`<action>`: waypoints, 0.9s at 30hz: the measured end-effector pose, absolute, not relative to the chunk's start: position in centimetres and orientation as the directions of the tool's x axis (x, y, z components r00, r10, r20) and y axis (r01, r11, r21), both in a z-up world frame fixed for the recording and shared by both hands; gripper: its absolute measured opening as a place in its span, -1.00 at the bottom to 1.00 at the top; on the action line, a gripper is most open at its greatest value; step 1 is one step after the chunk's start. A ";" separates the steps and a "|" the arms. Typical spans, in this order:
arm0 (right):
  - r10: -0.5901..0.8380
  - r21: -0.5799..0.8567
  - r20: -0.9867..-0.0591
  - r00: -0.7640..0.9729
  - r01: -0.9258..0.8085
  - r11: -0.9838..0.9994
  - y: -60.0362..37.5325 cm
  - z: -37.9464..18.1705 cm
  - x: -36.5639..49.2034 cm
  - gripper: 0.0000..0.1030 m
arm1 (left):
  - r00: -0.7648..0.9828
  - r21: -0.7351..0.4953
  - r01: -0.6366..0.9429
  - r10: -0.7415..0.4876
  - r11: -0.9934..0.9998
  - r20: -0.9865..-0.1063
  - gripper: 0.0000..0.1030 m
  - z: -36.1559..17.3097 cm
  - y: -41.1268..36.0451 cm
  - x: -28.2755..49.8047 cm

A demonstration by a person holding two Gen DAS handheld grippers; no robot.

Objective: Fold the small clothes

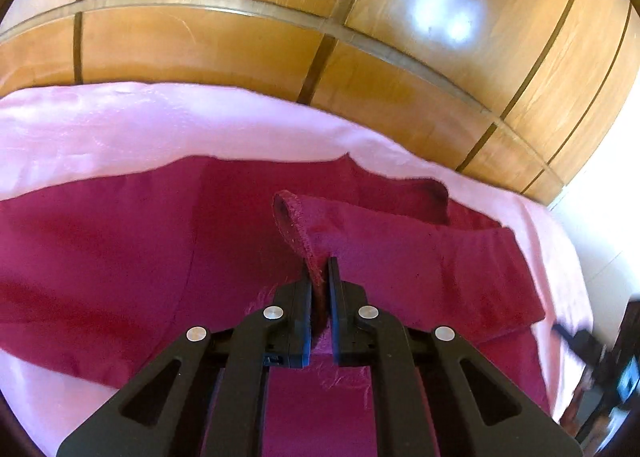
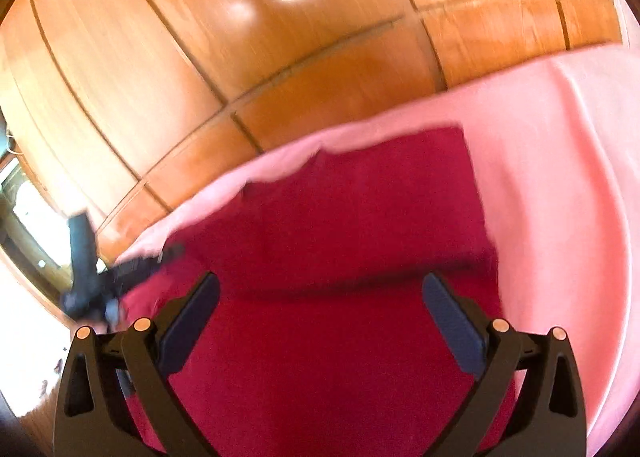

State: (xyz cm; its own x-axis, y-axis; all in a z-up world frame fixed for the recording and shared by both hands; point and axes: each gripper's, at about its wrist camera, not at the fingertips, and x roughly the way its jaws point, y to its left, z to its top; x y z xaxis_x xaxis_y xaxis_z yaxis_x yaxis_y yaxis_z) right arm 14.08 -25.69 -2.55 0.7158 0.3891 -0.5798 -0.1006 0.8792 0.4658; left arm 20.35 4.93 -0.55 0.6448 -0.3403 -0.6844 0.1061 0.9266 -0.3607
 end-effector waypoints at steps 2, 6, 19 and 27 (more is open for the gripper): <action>0.340 0.437 -0.628 0.700 -0.044 0.899 -25.5 -3.2 16.3 0.96 | 0.637 -0.311 0.084 -0.291 0.947 -0.714 -0.88 -1.5 4.8 20.3; 0.290 0.398 -0.756 0.587 0.059 0.916 -25.0 -8.3 20.3 0.97 | 0.592 -0.240 0.060 -0.228 0.969 -0.773 -0.85 -4.4 4.3 20.7; 0.089 0.139 -0.793 0.603 0.037 0.990 -21.6 -9.2 20.4 0.97 | 0.657 -0.511 0.002 -0.386 0.860 -0.648 0.17 -1.9 9.4 16.4; 0.093 0.144 -0.789 0.607 0.036 0.989 -21.7 -9.0 20.3 0.97 | 0.763 -0.537 -0.348 -0.100 0.768 -0.638 0.17 -1.3 24.8 9.8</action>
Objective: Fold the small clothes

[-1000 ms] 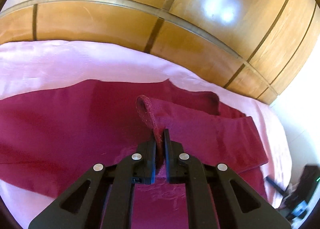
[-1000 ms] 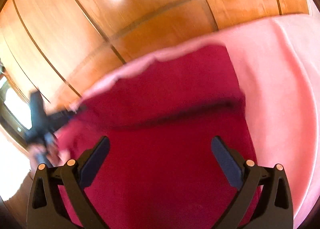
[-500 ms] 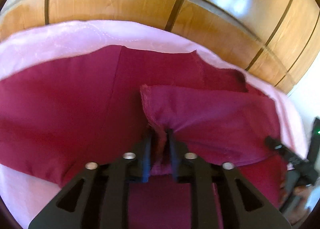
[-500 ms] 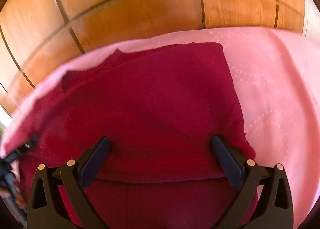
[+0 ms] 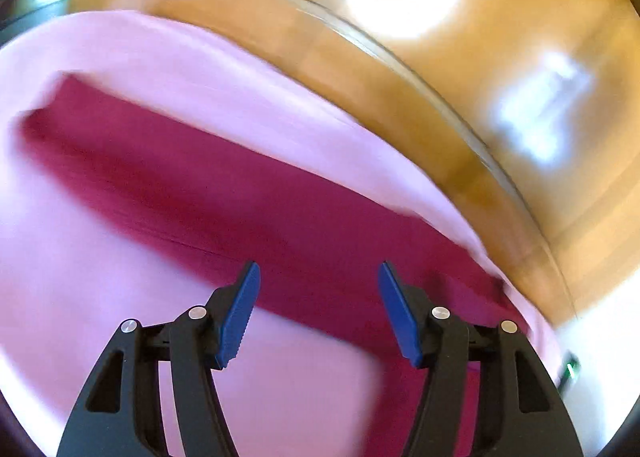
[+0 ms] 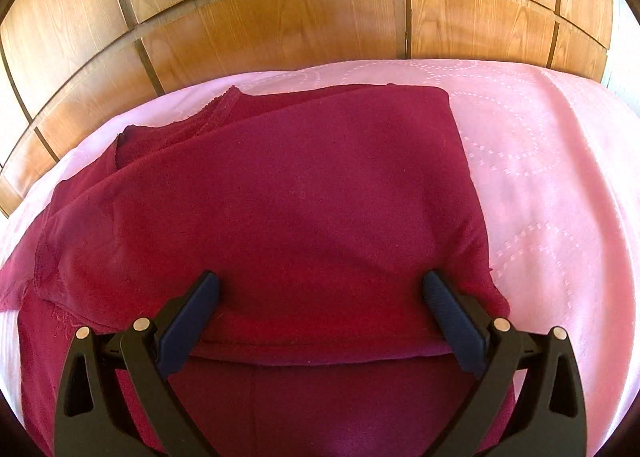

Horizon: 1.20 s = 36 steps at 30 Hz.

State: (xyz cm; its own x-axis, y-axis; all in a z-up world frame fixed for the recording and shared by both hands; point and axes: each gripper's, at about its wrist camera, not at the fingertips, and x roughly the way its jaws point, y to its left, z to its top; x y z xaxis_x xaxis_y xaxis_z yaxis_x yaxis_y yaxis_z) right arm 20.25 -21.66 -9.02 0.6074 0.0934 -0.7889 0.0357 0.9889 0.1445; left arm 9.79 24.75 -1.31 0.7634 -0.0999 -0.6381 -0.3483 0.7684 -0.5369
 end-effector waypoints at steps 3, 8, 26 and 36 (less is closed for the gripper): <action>0.093 0.144 -0.788 0.609 0.036 0.989 -21.7 -8.9 20.2 0.97 | 0.740 -0.566 -0.529 0.017 0.632 -0.672 0.17 -3.0 32.1 7.2; 0.091 0.142 -0.788 0.609 0.035 0.989 -21.7 -8.9 20.2 0.97 | 0.720 -0.619 -0.642 0.079 0.452 -0.690 -0.05 -5.4 39.4 5.3; 0.085 0.133 -0.789 0.608 0.035 0.991 -21.6 -8.7 20.2 0.97 | 0.840 -0.503 -0.299 -0.026 0.811 -0.542 -0.83 1.9 27.0 10.1; 0.094 0.144 -0.787 0.609 0.033 0.989 -21.7 -8.6 20.2 0.97 | 0.712 -0.392 0.004 -0.278 0.920 -0.645 -0.55 -2.3 6.7 15.0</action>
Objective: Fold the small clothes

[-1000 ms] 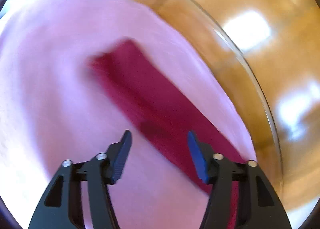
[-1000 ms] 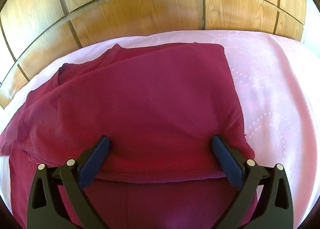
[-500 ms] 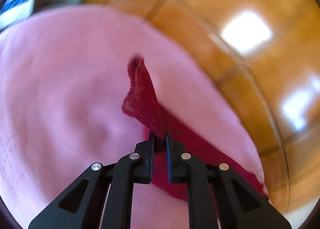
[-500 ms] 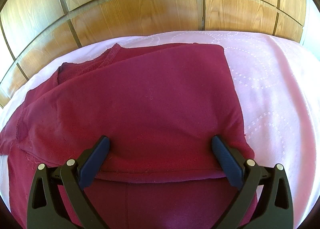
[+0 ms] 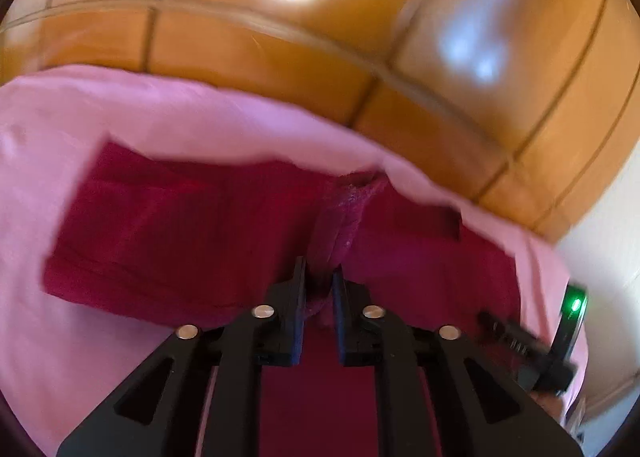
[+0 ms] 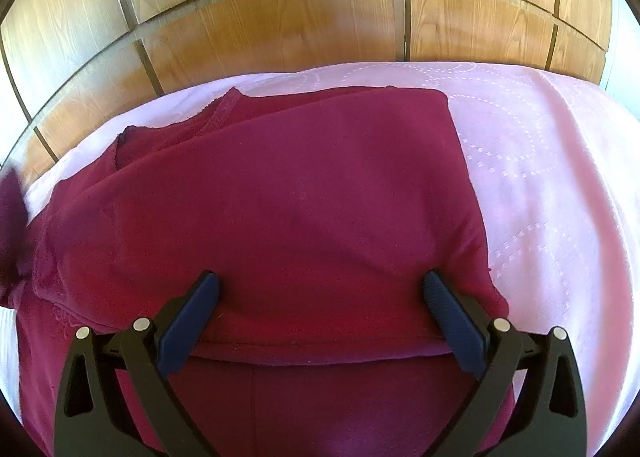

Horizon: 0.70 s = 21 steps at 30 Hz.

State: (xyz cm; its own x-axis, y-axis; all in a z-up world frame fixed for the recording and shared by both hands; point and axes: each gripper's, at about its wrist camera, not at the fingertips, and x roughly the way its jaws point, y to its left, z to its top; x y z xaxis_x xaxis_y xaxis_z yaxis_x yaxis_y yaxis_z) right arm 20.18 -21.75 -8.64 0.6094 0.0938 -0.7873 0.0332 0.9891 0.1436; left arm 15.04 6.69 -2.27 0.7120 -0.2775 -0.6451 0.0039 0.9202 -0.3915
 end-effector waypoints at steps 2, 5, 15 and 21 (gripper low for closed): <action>0.096 0.146 -0.787 0.610 0.033 0.989 -21.8 -8.6 20.2 0.97 | 0.693 -0.388 0.016 -0.290 0.922 -0.660 -0.03 -3.2 5.8 14.7; 0.097 0.147 -0.787 0.609 0.033 0.989 -21.8 -8.6 20.2 0.97 | 0.711 -0.370 0.037 -0.285 0.928 -0.643 -0.02 -3.5 5.0 13.0; 0.293 0.215 -0.712 0.638 -0.199 0.956 -17.0 -3.7 18.3 0.78 | 0.705 -0.291 0.041 -0.235 0.956 -0.670 -0.02 -6.9 5.8 7.5; 0.628 0.497 -0.696 0.348 -0.397 0.771 -7.4 -4.1 19.6 0.12 | 0.708 -0.341 0.044 -0.270 0.939 -0.652 0.00 -7.3 6.7 7.4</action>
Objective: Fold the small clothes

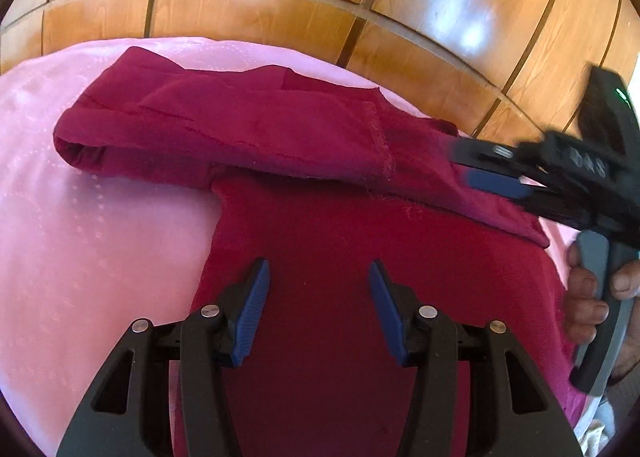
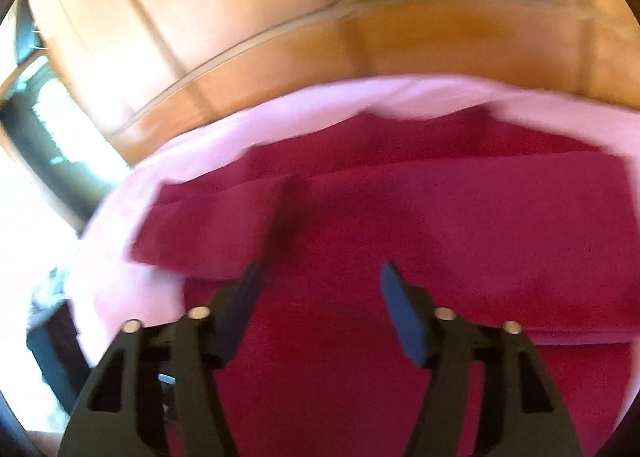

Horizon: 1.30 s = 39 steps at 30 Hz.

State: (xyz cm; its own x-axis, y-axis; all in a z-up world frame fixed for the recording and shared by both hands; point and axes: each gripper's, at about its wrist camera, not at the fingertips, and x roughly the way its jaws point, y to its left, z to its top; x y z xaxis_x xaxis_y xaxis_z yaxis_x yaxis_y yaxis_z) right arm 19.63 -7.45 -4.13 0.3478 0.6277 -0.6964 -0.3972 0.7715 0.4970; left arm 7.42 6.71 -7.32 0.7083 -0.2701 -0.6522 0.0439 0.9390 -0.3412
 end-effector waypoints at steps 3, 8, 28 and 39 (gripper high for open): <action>0.630 0.507 -0.713 0.307 -0.394 0.766 -4.6 -5.1 20.8 0.04 | 0.710 -0.361 0.047 -0.285 0.931 -0.644 0.00 -7.4 6.5 8.0; 0.548 0.423 -0.773 0.319 -0.385 0.820 -1.9 -5.6 22.0 -0.83 | 0.710 -0.374 0.070 -0.310 0.925 -0.633 0.15 -7.6 6.4 7.7; 0.243 0.244 -0.709 0.662 -0.094 0.965 -22.2 0.6 20.8 -0.83 | 0.706 -0.356 0.072 -0.300 0.932 -0.641 0.19 -7.4 5.9 8.2; 0.208 0.328 -0.734 0.647 0.070 0.942 -28.3 -4.1 19.7 0.26 | 0.727 -0.346 0.067 -0.283 0.936 -0.626 0.20 -3.9 7.6 7.8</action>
State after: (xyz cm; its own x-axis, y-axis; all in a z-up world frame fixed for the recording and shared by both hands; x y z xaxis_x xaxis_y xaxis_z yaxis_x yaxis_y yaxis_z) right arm 19.68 -28.26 -4.05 0.6470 0.2076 -0.7337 0.0696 0.9421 0.3279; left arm 7.77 7.64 -3.92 0.7270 -0.2831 -0.6256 0.0667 0.9359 -0.3460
